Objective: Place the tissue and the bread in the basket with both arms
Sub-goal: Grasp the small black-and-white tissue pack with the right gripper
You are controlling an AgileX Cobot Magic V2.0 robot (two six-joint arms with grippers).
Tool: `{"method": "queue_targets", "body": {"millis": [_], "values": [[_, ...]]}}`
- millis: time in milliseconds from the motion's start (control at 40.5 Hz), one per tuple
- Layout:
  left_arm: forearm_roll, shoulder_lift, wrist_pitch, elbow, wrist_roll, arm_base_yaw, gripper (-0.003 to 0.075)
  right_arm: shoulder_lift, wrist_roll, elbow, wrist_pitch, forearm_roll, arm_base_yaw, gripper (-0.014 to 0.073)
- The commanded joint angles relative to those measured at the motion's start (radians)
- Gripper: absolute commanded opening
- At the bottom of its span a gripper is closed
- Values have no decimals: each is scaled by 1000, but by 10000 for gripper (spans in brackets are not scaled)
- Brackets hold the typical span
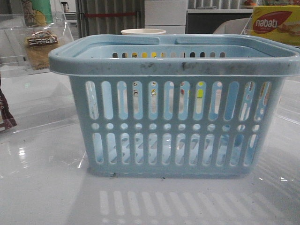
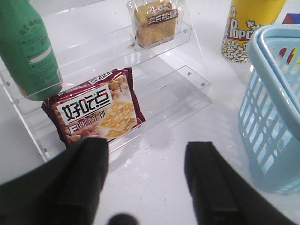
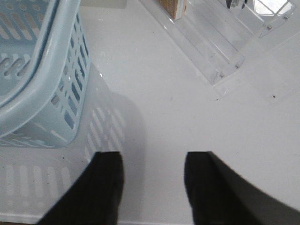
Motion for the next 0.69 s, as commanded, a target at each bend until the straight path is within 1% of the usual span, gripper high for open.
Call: {"method": "queue_targets", "body": {"millis": [0,148,272,420,543,667], "values": [[-9,9,-81,-26,-1,-5,540,45,1,-44,-84,-39,-6,542],[-9,9,-79,-26,-1,-5,526,145,3,-98,-108,-44,-64,542],[-9,9,-75,-26,-1,-5,507,245,3,-175,-109,-42,-137,542],[-9,9,-75,-26,-1,-5,505,374,3,-281,-112,-12,-208,542],[-9,9,-75,-26,-1,-5,505,483,3,-372,-118,20,-240,542],[-9,9,-75,-26,-1,-5,505,587,3,-461,-129,44,-245,542]]}}
